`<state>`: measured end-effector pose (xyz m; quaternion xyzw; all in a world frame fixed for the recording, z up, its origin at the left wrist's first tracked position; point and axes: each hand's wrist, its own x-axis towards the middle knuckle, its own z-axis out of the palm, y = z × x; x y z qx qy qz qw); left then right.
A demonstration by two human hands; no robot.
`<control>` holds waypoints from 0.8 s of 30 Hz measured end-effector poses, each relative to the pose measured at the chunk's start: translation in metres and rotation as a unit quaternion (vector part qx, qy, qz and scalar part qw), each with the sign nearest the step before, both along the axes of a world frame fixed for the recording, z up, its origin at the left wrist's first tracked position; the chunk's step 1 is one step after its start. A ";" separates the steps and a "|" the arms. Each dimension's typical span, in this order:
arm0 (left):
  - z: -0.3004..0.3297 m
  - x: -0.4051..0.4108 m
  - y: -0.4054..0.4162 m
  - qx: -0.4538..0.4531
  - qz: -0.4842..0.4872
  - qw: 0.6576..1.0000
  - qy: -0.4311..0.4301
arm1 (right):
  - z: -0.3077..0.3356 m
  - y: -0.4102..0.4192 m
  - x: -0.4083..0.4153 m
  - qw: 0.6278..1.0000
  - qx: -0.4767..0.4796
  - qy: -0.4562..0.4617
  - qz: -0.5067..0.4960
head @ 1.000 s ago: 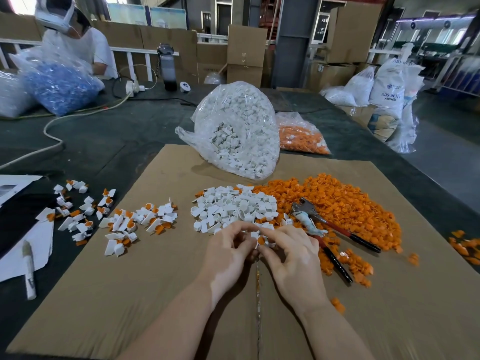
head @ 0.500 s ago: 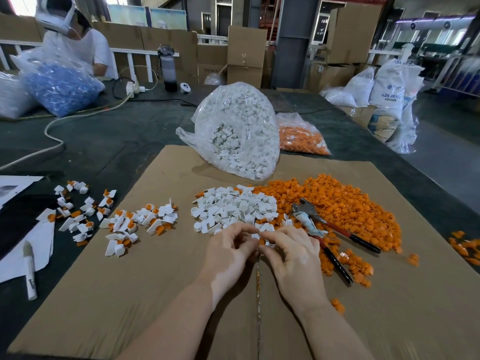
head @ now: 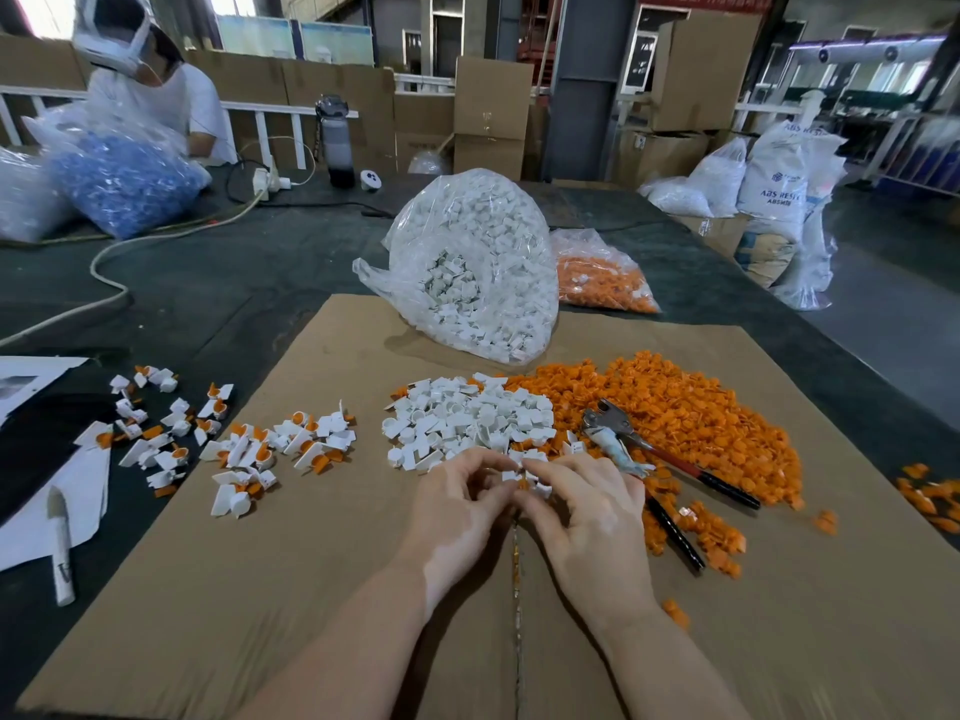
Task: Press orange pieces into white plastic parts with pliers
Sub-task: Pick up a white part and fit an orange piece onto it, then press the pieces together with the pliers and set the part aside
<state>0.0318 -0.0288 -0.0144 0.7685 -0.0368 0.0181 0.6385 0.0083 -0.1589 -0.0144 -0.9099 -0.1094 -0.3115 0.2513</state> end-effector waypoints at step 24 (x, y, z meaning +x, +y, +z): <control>0.007 0.011 -0.001 -0.139 0.037 0.985 0.092 | 0.049 -0.052 0.024 0.919 -0.124 0.300 -0.223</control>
